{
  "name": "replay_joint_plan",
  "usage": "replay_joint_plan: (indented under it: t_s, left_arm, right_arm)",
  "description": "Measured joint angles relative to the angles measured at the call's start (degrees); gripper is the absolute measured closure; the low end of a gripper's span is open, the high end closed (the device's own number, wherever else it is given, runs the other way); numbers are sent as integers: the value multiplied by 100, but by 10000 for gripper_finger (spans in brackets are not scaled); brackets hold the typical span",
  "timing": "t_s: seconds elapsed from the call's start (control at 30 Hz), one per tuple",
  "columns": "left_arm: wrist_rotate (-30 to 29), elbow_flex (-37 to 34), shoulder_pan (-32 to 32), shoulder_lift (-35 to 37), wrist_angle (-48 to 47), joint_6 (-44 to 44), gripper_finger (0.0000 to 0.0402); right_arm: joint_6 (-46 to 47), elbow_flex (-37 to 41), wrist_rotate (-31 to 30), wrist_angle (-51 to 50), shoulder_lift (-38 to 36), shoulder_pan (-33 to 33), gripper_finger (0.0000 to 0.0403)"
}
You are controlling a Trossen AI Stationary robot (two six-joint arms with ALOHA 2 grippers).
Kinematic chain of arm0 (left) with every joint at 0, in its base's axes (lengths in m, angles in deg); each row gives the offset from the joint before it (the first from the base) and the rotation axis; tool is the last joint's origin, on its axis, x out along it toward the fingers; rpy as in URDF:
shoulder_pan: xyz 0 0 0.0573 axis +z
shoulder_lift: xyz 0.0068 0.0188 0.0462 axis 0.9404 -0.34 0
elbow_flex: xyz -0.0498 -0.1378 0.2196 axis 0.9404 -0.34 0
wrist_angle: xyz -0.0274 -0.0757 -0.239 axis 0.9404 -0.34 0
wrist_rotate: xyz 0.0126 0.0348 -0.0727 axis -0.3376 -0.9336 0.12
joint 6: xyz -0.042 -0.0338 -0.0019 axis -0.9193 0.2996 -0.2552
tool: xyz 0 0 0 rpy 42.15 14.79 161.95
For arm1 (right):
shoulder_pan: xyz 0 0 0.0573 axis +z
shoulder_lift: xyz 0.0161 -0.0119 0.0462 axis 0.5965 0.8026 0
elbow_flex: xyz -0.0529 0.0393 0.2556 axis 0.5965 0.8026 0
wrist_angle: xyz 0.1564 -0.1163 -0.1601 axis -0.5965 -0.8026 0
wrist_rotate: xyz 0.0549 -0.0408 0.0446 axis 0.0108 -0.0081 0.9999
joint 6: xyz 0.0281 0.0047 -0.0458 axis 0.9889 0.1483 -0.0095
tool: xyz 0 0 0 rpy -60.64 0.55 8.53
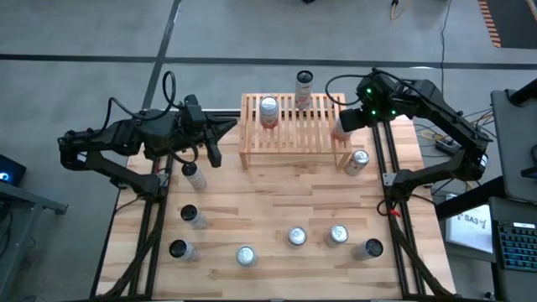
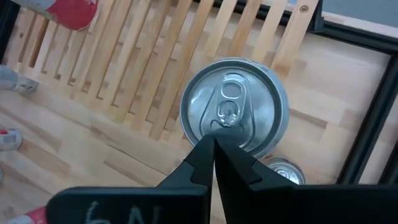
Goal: Place canned beverage on shelf
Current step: Put the orange and white soda can on the shelf
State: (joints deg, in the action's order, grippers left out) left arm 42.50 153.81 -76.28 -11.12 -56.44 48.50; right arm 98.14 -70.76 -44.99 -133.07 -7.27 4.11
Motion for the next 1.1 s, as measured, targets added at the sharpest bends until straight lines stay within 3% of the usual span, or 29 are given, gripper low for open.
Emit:
replay_joint_plan:
  t_s: [0.5,0.77,1.1]
  left_arm:
    - [0,0,-1,0,1,0,402]
    - [-204,0,-2,2,2,4,402]
    - [-431,0,0,0,2,4,402]
  right_arm:
    - [-88,-147,-205,371,17,-13,394]
    - [-397,-192,-1076,625,113,-126,394]
    - [-816,-190,-1008,640,737,-299,394]
